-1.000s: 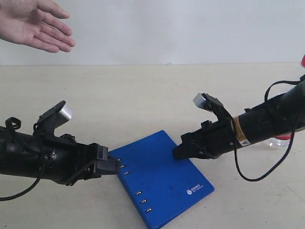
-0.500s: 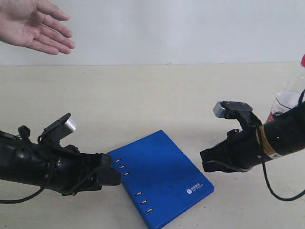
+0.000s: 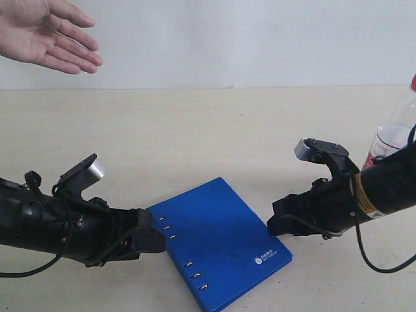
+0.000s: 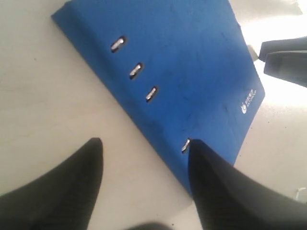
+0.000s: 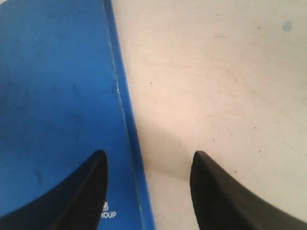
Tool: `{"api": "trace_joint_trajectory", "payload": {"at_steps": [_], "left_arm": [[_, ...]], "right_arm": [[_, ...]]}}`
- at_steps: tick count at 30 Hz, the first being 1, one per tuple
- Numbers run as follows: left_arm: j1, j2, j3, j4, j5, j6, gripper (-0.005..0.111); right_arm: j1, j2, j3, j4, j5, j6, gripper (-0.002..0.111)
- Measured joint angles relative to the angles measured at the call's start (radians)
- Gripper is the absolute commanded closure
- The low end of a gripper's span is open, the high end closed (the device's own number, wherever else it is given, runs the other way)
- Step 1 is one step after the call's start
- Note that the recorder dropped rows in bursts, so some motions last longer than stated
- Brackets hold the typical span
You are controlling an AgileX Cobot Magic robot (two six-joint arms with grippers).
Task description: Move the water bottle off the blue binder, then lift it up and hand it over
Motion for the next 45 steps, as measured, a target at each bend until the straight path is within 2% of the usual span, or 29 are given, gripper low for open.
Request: {"api": "trace_joint_trajectory", "payload": {"at_steps": [6,17,22,24,25,27,30,31,33,36,41,45], "left_arm": [[0.0,0.0,0.0,0.0,0.005,0.0,0.055],[0.0,0.0,-0.055,0.0,0.013,0.009,0.055],[0.0,0.0,-0.084,-0.002,0.026,0.016,0.055],[0.0,0.0,-0.084,0.0,0.026,0.016,0.055],[0.0,0.0,-0.084,0.0,0.026,0.016,0.055],[0.0,0.0,-0.084,0.0,0.026,0.018,0.055],[-0.002,0.0,-0.084,0.0,-0.008,0.018,0.055],[-0.002,0.0,-0.084,0.0,-0.074,0.003,0.055],[-0.002,0.0,-0.084,0.0,-0.173,-0.028,0.055],[-0.002,0.0,-0.084,0.0,-0.185,-0.039,0.055],[-0.002,0.002,-0.056,0.0,-0.212,-0.045,0.055],[-0.002,0.034,-0.056,-0.002,-0.152,-0.045,0.055]], "right_arm": [[0.0,0.049,-0.011,0.029,-0.078,0.006,0.058],[0.0,0.097,-0.024,0.003,-0.497,0.009,0.058],[0.0,0.097,-0.024,0.003,-0.481,-0.007,0.059],[0.0,0.097,-0.024,0.002,-0.446,-0.007,0.067],[0.0,0.097,-0.024,0.002,-0.444,-0.009,0.078],[0.0,0.097,-0.024,0.002,-0.474,-0.038,0.085],[0.0,0.097,-0.024,0.002,-0.5,-0.071,0.085],[0.0,0.097,-0.024,0.002,-0.473,-0.073,0.085],[0.0,0.097,-0.024,0.002,-0.392,-0.052,0.077],[0.0,0.097,-0.024,0.002,-0.292,-0.006,0.053],[0.0,0.097,-0.026,0.003,-0.275,0.012,0.052],[0.0,0.118,-0.03,0.013,-0.289,0.014,0.052]]}}
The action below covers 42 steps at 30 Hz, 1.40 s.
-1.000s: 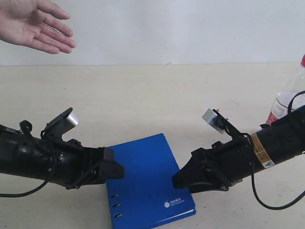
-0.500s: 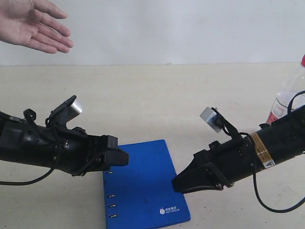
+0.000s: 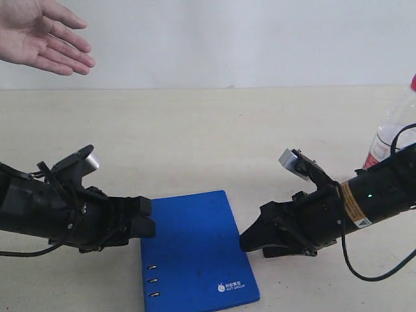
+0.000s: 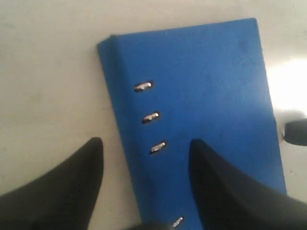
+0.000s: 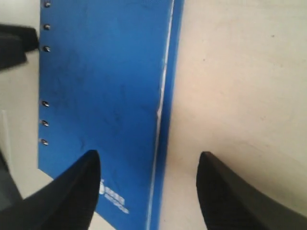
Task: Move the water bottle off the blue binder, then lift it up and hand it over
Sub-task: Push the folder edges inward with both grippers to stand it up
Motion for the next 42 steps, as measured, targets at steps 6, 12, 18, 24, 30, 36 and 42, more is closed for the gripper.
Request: {"api": "trace_joint_trajectory", "payload": {"at_steps": [6,12,18,24,30,36,42], "left_arm": [[0.0,0.083,-0.004,-0.013,0.143,0.004,0.055],[0.006,0.097,-0.022,-0.011,0.175,0.058,0.055],[0.004,0.11,-0.083,-0.001,0.345,0.13,0.055],[0.0,0.11,-0.117,-0.003,0.44,0.141,0.055],[0.0,0.11,-0.119,-0.003,0.429,0.141,0.055],[0.0,0.11,-0.119,-0.003,0.356,0.131,0.055],[0.0,0.11,-0.119,-0.001,0.261,0.12,0.055]], "right_arm": [[0.0,0.089,-0.036,0.04,-0.155,-0.027,0.052],[-0.006,0.114,-0.092,0.002,-0.287,-0.064,0.063],[-0.002,0.114,-0.122,0.01,-0.394,-0.104,0.092],[0.0,0.118,-0.125,-0.003,-0.385,-0.138,0.108],[0.008,0.118,-0.125,-0.017,-0.381,-0.165,0.108],[0.008,0.118,-0.125,-0.017,-0.379,-0.158,0.108],[-0.097,0.119,-0.125,-0.026,-0.388,-0.158,0.108]]}}
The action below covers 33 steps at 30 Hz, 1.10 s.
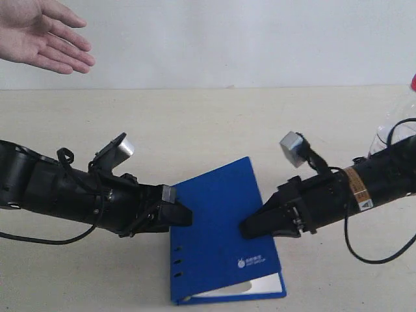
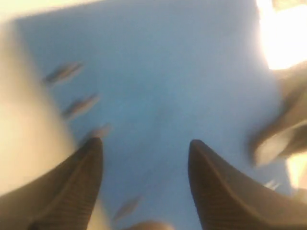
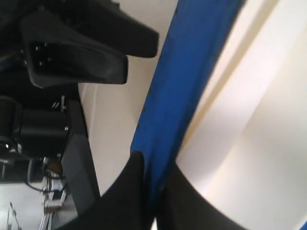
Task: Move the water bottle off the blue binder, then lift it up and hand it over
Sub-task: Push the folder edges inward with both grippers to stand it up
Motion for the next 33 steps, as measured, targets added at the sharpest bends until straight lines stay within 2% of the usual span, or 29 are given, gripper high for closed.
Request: {"api": "trace_joint_trajectory", "payload": {"at_steps": [4,7,12,18,25,33], "left_arm": [[0.0,0.0,0.0,0.0,-0.068,-0.015,0.055],[0.0,0.0,0.0,0.0,-0.076,-0.039,0.055],[0.0,0.0,0.0,0.0,-0.037,-0.053,0.054],[0.0,0.052,-0.004,0.0,-0.047,-0.057,0.036],[0.0,0.104,-0.064,0.0,0.035,-0.057,0.036],[0.0,0.144,-0.088,-0.004,0.12,-0.043,0.036]], "right_arm": [[-0.119,0.0,0.0,0.006,0.002,0.035,0.108],[-0.153,0.0,0.0,0.008,0.004,0.046,0.108],[-0.132,0.0,0.0,0.01,0.004,0.052,0.108],[-0.057,0.0,0.0,0.012,0.004,0.05,0.108],[-0.026,-0.03,0.018,0.012,0.012,0.048,0.108],[-0.025,-0.216,0.08,-0.014,0.061,0.007,0.108]]}}
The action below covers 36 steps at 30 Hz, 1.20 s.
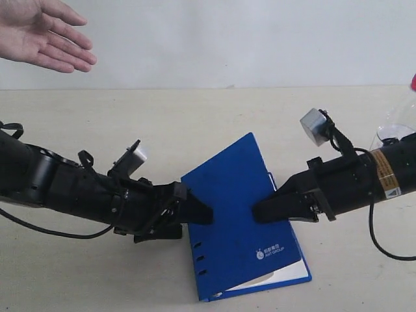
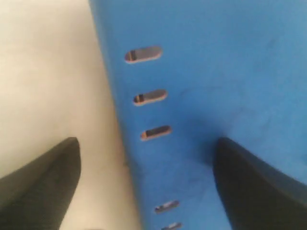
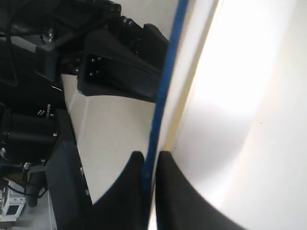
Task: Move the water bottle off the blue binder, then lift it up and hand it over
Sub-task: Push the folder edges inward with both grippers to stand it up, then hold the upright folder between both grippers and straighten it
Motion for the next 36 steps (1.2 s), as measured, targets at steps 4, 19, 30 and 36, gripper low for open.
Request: {"api": "trace_joint_trajectory", "payload": {"at_steps": [4,19,30,36], "left_arm": [[0.004,0.04,-0.04,0.004,0.107,0.051,0.036],[0.015,0.076,-0.161,-0.006,0.323,0.249,0.087],[-0.059,0.077,-0.161,-0.029,0.23,0.118,0.102],[-0.065,0.077,-0.161,-0.031,0.223,0.106,0.102]], "right_arm": [[-0.002,-0.024,0.031,-0.002,0.009,0.0,0.108],[-0.006,-0.035,0.111,-0.014,-0.061,-0.012,0.108],[-0.01,-0.035,0.115,-0.018,0.041,0.075,0.108],[-0.01,-0.035,0.116,-0.02,0.046,0.079,0.108]]}}
